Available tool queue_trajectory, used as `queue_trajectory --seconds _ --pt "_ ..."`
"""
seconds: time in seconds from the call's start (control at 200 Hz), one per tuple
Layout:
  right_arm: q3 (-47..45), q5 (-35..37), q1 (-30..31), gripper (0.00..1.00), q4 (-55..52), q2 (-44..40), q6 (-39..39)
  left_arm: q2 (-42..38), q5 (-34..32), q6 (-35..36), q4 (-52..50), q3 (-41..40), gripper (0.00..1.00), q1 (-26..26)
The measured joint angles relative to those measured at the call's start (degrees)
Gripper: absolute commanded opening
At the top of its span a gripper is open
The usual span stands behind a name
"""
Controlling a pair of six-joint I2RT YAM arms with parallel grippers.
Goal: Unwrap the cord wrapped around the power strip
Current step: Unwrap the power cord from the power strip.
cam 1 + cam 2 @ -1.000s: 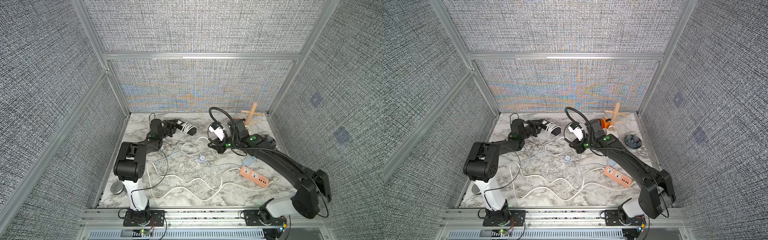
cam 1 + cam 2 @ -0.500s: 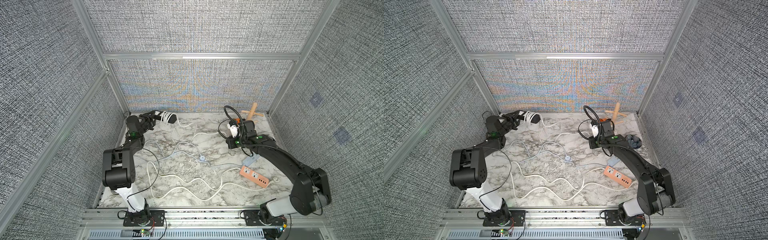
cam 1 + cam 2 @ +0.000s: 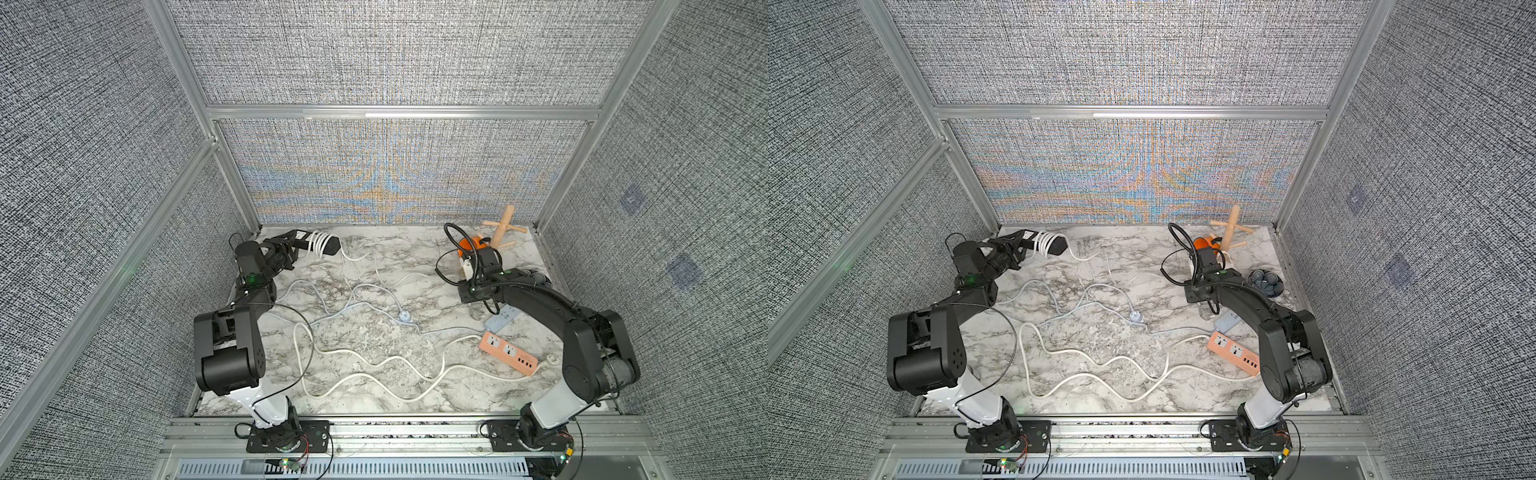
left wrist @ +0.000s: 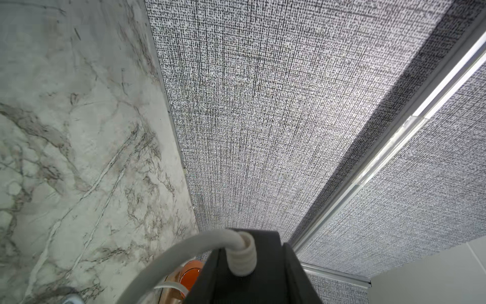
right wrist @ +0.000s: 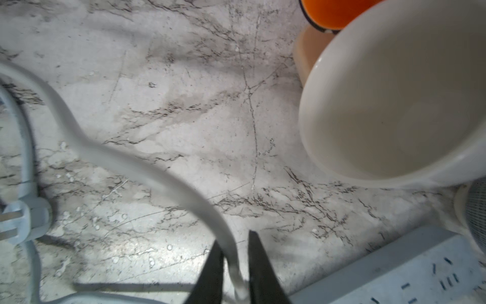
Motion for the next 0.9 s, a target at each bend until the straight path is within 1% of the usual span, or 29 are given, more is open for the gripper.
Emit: queue_trajectory --seconds 0.02,0.08,0.27,0.39,0.52,0.611,0.796,0.901 --pt "0.0 -1.0 0.0 0.51 0.1 -0.2 -0.2 -0.2 -0.1 0.3 -0.3 -0.2 0.0 0.0" --pt "0.0 -3.3 0.0 0.56 0.5 -0.8 -0.8 -0.5 -0.1 0.7 -1.4 -0.6 0.0 0.0" --pt "1.8 -8.9 0.3 0.59 0.4 -3.8 -1.7 -1.9 1.0 1.9 -3.5 -1.1 0.0 -0.8" --pt "2.4 -12.7 2.3 0.6 2.7 -6.7 -2.4 -4.0 2.8 4.2 -9.0 0.1 0.0 -1.5" --pt "-0.8 -21.6 6.9 0.59 13.4 -6.3 -4.0 -7.7 4.1 6.8 -13.6 1.2 0.0 -2.4" --pt "-1.3 -25.8 10.2 0.59 20.0 -3.8 -4.5 -9.4 4.5 8.1 -15.5 1.2 0.0 -3.1" --pt "5.0 -31.0 16.8 0.59 32.5 1.7 -3.6 -11.6 4.8 9.9 -20.3 1.6 0.0 -3.7" --pt "9.5 -33.8 19.2 0.59 36.2 5.9 -3.0 -11.9 4.9 10.9 -21.6 1.7 0.0 -4.5"
